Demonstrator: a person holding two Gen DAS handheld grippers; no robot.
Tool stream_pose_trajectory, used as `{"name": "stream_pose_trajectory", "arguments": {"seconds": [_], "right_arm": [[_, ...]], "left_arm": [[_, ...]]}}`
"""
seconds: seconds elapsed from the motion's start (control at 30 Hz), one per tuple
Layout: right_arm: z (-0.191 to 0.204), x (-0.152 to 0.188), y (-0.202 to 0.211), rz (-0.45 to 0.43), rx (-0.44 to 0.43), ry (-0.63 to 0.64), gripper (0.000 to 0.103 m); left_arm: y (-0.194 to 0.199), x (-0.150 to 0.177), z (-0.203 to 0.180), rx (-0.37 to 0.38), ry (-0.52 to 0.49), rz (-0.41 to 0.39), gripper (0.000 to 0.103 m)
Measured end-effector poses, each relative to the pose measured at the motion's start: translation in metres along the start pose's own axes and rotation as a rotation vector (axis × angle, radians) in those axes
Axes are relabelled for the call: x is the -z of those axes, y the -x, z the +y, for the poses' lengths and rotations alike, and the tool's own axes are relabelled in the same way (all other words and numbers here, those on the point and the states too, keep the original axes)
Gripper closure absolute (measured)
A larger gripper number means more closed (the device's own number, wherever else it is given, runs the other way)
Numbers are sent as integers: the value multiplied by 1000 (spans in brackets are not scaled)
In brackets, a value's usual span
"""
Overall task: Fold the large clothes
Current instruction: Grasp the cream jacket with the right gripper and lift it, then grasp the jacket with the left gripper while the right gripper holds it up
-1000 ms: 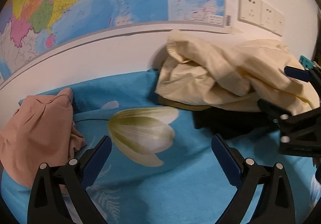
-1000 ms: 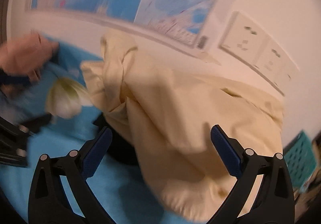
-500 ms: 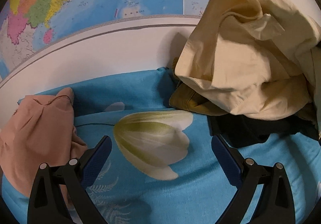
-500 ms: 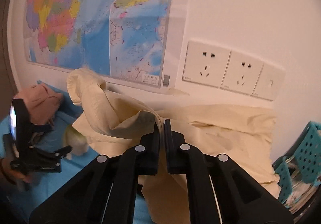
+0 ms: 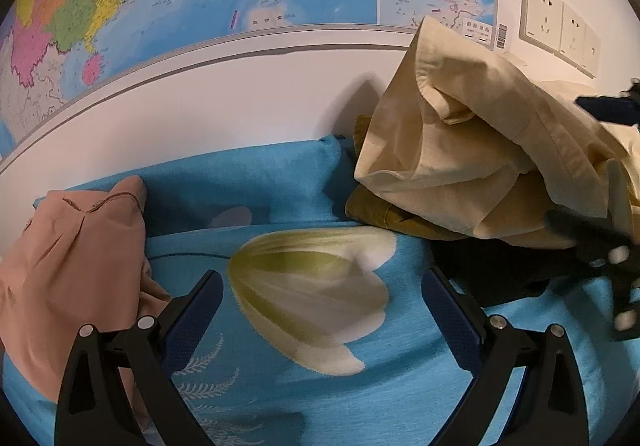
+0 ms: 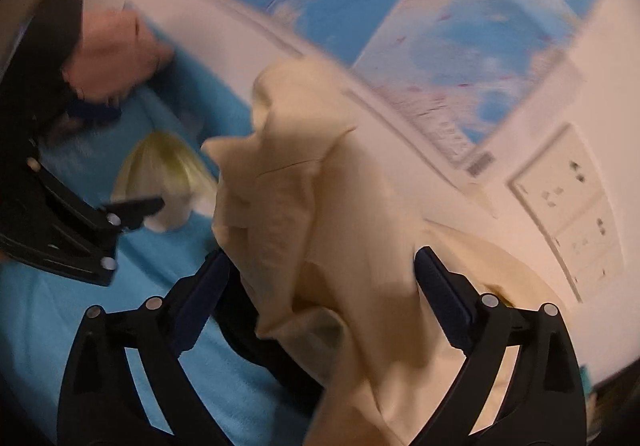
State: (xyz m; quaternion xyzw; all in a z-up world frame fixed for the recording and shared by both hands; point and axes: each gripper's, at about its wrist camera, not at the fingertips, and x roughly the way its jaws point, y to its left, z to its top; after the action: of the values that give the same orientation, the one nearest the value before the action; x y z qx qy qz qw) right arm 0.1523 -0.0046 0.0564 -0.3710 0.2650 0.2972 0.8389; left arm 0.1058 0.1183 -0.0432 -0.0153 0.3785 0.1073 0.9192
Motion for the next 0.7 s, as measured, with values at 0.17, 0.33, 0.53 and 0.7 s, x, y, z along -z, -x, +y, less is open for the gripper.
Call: {"name": "stream_pose_trajectory", "arguments": {"seconds": [0.17, 0.33, 0.53, 0.7], "right_arm": [[-37, 1, 6, -6, -35, -127, 83], [-106, 9, 62, -148, 4, -355, 91], [-166, 22, 130, -318, -27, -567, 92], [-195, 28, 172, -399, -11, -624, 92]], "left_arm": [[-2, -1, 5, 5, -2, -13, 7], [1, -5, 1, 85, -13, -34, 7], [15, -15, -22, 299, -70, -126, 7], [24, -29, -52, 453, -110, -199, 7]]}}
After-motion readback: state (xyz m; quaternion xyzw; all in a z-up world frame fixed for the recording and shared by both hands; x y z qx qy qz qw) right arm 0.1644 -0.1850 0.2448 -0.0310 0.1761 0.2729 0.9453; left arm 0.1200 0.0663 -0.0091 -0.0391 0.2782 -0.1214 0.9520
